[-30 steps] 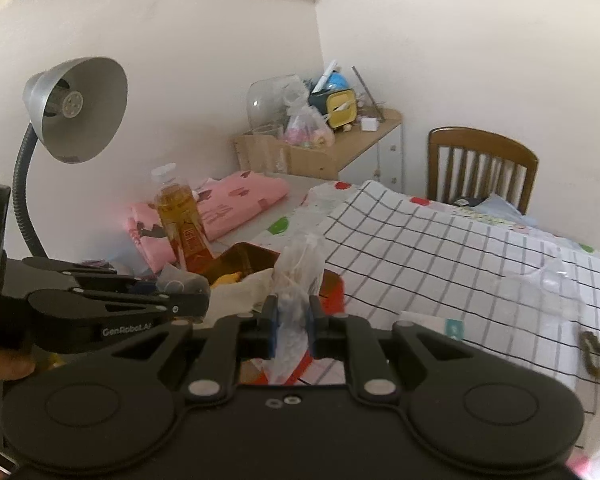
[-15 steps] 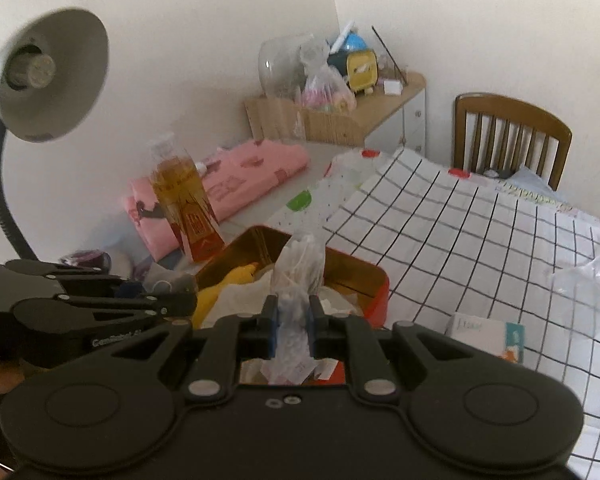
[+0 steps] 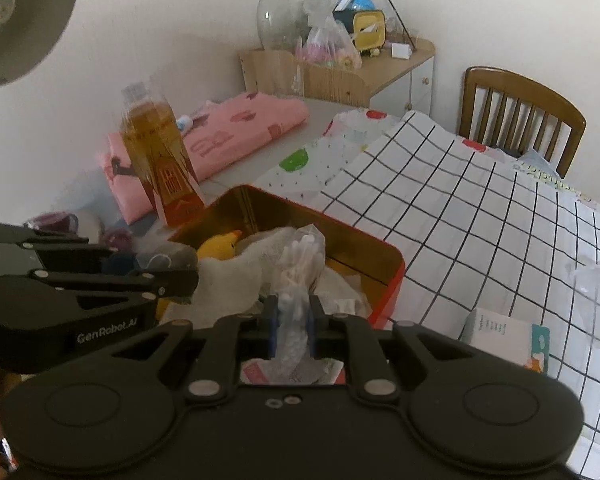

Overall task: Organize soft objects
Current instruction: 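Open both tools to drop the tea bag and cotton-swab bag into the tin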

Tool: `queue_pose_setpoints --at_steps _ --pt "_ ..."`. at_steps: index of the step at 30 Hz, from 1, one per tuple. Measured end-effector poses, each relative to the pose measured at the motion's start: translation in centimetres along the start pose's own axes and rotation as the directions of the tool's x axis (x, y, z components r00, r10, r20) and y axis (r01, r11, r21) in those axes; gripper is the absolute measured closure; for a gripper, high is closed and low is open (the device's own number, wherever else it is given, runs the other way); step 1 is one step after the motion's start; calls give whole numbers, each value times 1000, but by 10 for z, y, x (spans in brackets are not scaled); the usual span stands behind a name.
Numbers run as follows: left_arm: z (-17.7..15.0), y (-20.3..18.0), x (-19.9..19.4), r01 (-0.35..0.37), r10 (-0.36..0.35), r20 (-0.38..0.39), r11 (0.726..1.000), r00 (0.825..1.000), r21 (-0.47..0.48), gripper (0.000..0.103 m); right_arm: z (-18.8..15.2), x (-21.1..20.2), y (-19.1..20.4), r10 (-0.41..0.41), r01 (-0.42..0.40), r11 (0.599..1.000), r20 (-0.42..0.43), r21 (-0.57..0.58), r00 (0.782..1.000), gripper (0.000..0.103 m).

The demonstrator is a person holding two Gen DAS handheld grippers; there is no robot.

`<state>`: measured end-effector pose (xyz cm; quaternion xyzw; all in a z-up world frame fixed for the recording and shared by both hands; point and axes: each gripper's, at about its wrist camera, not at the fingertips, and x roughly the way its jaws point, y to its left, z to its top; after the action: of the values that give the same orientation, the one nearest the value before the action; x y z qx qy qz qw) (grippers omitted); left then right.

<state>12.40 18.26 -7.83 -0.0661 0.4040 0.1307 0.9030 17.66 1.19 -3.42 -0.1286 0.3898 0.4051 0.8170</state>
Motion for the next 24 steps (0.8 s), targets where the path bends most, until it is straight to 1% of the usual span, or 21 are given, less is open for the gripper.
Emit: queue_pose_setpoints --at_steps 6,11,18,19,21,24 --pt "-5 -5 13 1 -1 -48 1000 999 16 84 -3 5 -2 -8 8 1000 -22 -12 1000 89" --pt "-9 -9 20 -6 9 -86 999 996 38 84 -3 6 -3 -15 14 1000 -31 -11 999 85" --pt "-9 -10 20 -14 17 -90 999 996 35 84 -4 6 -2 9 -11 1000 -64 -22 998 77" --pt "-8 -10 20 -14 17 -90 999 996 37 84 -5 5 -1 13 -14 1000 -62 -24 998 74" --pt "-8 -10 18 -16 20 -89 999 996 42 84 -5 1 -1 17 -18 999 -55 -29 998 71" --pt "-8 -11 16 -16 20 -89 999 996 45 84 -6 -4 0 19 -20 999 -45 -30 999 69"
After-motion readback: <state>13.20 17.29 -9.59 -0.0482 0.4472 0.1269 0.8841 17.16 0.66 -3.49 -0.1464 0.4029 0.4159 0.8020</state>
